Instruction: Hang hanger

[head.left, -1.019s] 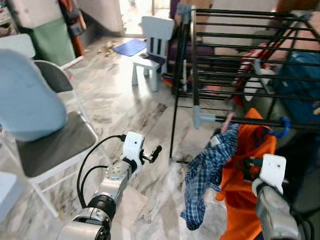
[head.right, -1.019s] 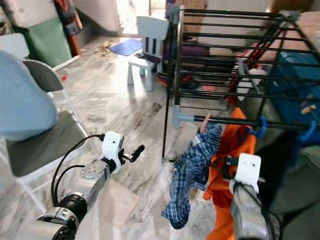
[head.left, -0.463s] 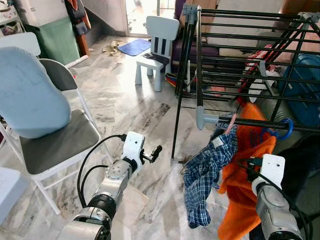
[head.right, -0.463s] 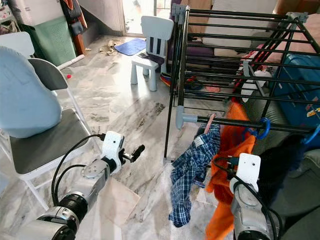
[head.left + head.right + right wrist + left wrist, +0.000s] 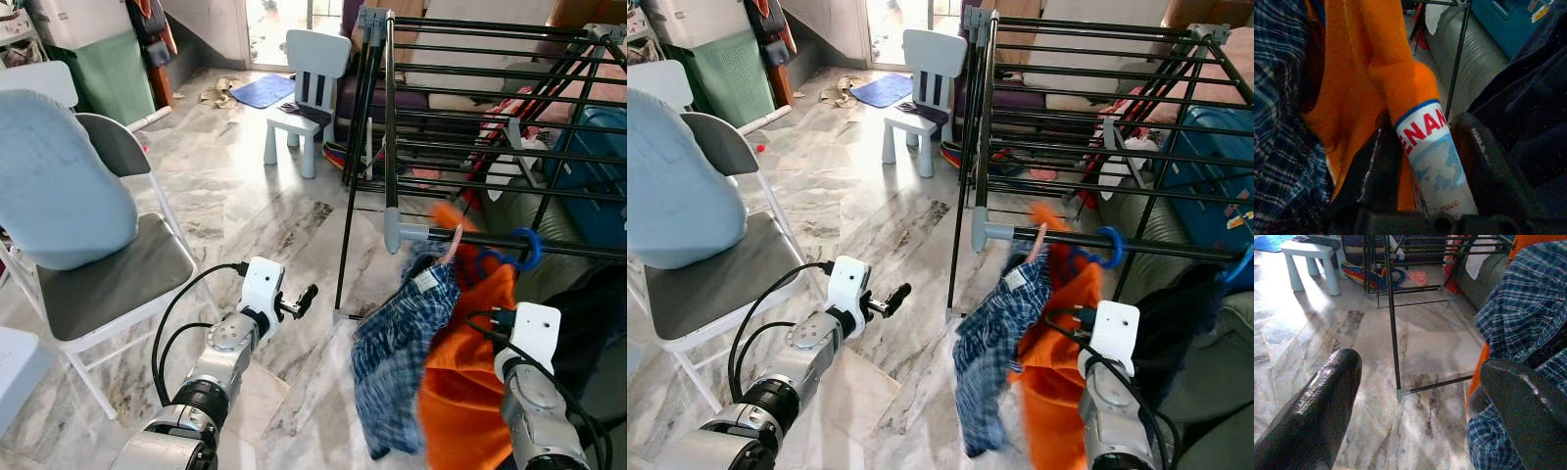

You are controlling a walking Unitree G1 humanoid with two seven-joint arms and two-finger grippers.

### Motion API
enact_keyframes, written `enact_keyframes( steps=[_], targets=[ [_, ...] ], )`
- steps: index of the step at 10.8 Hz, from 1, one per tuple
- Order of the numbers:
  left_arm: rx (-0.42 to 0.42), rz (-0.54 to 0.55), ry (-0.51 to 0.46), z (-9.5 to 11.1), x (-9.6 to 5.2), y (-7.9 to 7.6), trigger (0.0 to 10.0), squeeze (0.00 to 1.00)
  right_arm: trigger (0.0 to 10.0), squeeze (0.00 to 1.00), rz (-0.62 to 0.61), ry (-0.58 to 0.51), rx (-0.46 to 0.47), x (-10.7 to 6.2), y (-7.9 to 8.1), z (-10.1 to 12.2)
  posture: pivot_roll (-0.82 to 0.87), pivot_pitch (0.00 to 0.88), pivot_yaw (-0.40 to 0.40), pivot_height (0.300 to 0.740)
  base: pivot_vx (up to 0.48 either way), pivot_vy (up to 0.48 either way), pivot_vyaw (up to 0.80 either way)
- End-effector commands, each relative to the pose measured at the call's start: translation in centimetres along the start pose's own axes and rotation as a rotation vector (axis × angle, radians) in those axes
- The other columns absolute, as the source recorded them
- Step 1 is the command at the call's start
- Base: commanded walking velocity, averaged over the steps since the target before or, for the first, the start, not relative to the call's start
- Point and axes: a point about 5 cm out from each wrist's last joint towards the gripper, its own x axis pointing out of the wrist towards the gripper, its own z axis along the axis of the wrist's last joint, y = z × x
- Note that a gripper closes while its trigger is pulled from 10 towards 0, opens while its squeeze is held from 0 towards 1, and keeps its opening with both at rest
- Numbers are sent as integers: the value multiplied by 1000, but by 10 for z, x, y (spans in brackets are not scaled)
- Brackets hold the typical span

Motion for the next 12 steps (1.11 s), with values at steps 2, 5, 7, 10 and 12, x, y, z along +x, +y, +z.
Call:
enact_keyframes(
  steps=[2,5,7,10,12],
  targets=[
    [13,-2,13,1,2,0,10000,0,0,0,10,-17,2,3,2,4,20,0,-46,740,0,0,0],
    [12,5,10,2,3,-1,10000,0,0,0,19,-46,-2,2,1,7,36,0,-51,740,0,0,0],
    [10,6,9,3,3,-1,10000,0,0,0,-15,-82,3,-1,-3,11,35,0,-47,740,0,0,0],
    [8,1,13,2,3,-1,10000,0,0,0,-34,-107,10,-8,-6,10,23,0,-41,740,0,0,0],
    [20,14,13,2,2,0,10000,0,0,0,-33,-165,21,-19,-4,18,21,0,-41,740,0,0,0]
  ],
)
